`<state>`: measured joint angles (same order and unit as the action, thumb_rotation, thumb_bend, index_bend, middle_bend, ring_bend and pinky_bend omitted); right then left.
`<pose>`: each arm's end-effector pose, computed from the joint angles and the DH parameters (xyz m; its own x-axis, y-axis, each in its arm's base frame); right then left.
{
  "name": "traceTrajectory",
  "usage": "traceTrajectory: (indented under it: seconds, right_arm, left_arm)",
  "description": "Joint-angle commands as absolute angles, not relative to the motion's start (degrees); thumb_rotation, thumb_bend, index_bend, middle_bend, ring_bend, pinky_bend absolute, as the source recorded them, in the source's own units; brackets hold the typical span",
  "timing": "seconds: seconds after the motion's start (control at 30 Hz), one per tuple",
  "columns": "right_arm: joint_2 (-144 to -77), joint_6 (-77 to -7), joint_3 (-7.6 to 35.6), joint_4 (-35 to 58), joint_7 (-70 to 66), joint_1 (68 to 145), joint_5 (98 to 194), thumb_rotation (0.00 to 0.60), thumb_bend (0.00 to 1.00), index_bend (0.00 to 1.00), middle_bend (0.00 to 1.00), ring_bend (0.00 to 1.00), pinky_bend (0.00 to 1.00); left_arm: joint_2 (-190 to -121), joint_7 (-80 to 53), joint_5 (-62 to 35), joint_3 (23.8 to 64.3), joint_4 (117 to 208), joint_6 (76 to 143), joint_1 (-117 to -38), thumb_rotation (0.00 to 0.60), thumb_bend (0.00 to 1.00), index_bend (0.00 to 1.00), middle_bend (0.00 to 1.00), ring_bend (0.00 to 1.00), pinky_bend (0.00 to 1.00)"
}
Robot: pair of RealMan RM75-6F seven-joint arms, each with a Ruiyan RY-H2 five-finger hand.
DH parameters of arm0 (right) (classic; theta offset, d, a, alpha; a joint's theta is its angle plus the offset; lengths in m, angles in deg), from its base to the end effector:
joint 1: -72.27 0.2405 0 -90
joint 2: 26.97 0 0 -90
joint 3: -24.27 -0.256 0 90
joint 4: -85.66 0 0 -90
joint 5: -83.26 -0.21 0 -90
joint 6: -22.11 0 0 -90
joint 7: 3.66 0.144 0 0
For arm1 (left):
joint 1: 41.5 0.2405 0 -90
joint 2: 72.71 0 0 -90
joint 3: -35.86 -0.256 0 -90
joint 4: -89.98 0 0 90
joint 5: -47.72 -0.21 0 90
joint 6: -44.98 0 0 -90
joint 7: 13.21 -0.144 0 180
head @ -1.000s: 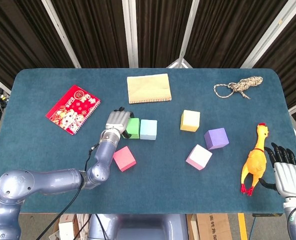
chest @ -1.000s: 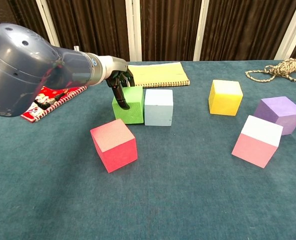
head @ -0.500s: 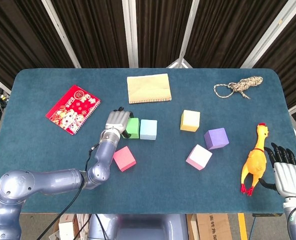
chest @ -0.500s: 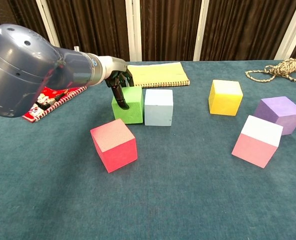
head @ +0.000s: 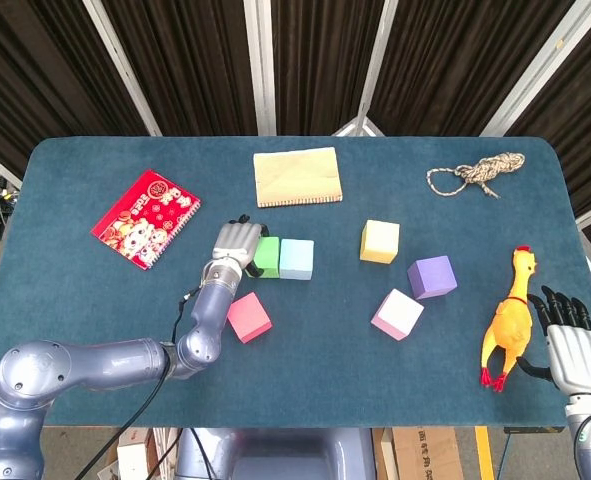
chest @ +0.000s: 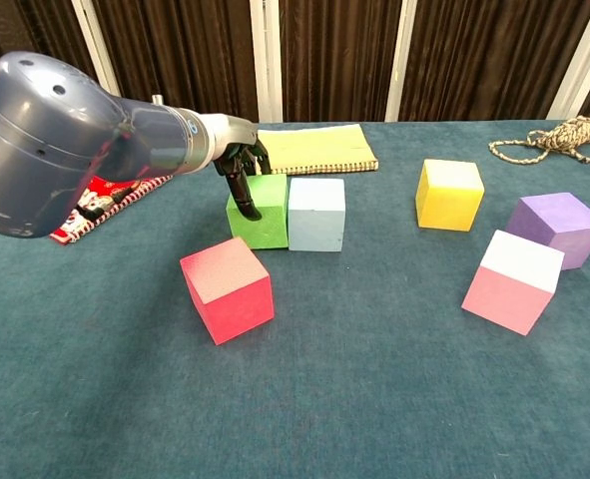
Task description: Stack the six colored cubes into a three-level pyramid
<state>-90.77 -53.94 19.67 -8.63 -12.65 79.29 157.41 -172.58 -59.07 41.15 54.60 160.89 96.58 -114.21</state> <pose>-0.3299 -0.1956 0.1511 0.4654 -0.1378 0.8743 -0.8658 0.1343 0.4821 -0.0358 0.4223 -0.0640 0.4095 0.4332 0.8029 0.9090 -0.1192 -0.3993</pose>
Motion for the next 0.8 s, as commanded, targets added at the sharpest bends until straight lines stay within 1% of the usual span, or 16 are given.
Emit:
traceTrajectory:
  seconds: [0.03, 0.8]
  right_arm:
    - [-90.7, -54.0, 19.6, -8.6, -12.5, 79.3, 157.4, 0.6, 0.19, 0.13, 0.05, 0.03, 0.0]
    - [-90.6, -53.7, 19.6, -8.5, -12.0, 79.3, 157.3, 0.6, 0.19, 0.13, 0.05, 0.03, 0.0]
  left_arm:
    - [-172.7, -59.3, 41.2, 54.6, 160.8, 96.7, -114.2, 0.6, 0.36, 0.37, 0.34, 0.08, 0.17]
    - [-174.2, -59.4, 40.4, 55.3, 159.3, 97.1, -114.1, 0.6, 0.36, 0.37, 0.34, 0.08, 0.17]
